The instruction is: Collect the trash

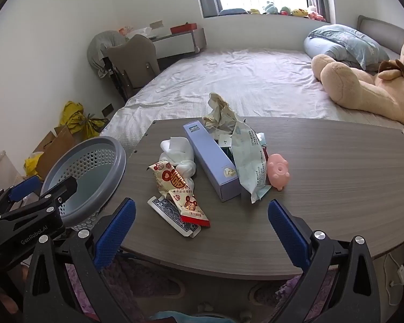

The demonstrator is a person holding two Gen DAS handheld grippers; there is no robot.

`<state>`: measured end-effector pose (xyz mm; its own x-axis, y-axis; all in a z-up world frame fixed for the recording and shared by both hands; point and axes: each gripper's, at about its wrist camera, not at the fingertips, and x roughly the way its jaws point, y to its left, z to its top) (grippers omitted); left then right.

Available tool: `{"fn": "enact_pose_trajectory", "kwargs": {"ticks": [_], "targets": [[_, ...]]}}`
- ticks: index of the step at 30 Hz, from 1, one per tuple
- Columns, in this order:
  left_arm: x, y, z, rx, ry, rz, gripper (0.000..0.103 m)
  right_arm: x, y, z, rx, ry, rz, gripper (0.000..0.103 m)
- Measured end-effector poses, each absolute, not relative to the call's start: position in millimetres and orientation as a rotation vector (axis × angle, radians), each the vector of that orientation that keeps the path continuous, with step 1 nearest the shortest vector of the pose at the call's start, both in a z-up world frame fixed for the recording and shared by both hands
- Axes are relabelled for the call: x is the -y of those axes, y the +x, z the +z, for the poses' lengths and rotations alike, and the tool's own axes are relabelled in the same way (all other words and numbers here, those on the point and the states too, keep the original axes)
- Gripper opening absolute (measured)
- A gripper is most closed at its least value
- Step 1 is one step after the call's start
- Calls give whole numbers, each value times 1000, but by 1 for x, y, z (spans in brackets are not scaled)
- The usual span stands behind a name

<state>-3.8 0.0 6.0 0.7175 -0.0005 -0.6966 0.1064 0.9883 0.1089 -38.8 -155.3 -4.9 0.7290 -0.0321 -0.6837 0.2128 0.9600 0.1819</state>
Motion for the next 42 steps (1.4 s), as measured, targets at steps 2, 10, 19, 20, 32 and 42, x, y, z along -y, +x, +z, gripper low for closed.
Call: {"fn": "enact_pose_trajectory", "kwargs": {"ticks": [2,10,19,20,32,42], "targets": [[0,-4,6,-769,145,-59,83,155,-39,-5,-737,260,-134,97],[0,-4,5,-769,146,-59,83,157,-37,-8,-760,248,-141,97],[0,-4,5,-770,146,-59,83,157,-38,-9,-759,247,-142,97],[-2,-6,6,-769,146,-59,83,157,-38,-9,-758,247,-143,97],[0,-6,4,-772,146,-59,83,156,-38,-7,-752,256,-136,97],[0,-6,3,-773,146,-59,83,157,-38,-7,-749,259,-134,97]]}}
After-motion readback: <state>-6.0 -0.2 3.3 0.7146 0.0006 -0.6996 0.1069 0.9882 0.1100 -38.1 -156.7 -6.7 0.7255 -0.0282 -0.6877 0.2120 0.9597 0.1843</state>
